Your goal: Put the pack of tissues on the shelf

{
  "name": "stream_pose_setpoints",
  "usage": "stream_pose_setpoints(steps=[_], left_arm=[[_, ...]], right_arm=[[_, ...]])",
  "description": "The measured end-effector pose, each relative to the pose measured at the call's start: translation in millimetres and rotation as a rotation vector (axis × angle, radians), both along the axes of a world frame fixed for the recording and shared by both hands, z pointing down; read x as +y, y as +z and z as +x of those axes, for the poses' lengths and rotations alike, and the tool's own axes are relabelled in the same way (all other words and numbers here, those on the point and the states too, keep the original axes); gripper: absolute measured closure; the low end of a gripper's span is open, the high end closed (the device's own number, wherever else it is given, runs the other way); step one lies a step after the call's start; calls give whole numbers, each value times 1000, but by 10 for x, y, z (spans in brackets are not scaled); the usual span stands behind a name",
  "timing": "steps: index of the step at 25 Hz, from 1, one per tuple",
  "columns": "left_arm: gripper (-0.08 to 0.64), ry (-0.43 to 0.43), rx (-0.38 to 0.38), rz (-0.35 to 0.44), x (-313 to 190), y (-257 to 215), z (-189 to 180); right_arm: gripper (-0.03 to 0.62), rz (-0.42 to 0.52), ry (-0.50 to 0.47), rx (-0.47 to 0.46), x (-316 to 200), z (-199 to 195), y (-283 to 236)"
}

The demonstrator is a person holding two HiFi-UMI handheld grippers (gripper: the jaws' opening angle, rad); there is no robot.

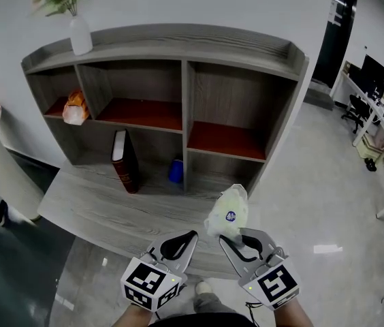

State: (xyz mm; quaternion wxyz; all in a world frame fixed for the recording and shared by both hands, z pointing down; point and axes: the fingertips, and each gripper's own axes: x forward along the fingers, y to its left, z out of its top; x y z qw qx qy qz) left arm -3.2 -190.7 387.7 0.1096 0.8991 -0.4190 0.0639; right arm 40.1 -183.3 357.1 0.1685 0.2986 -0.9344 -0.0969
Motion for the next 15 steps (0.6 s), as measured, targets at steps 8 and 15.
stream_pose_setpoints(steps=[8,15], left_arm=[[571,-37,-2,23,-256,-132,17],[570,-70,-9,44,-414,-240,-31]], right_arm=[[549,27,-45,8,-276,6,-159],[549,63,-75,24,-484,-10,-318]])
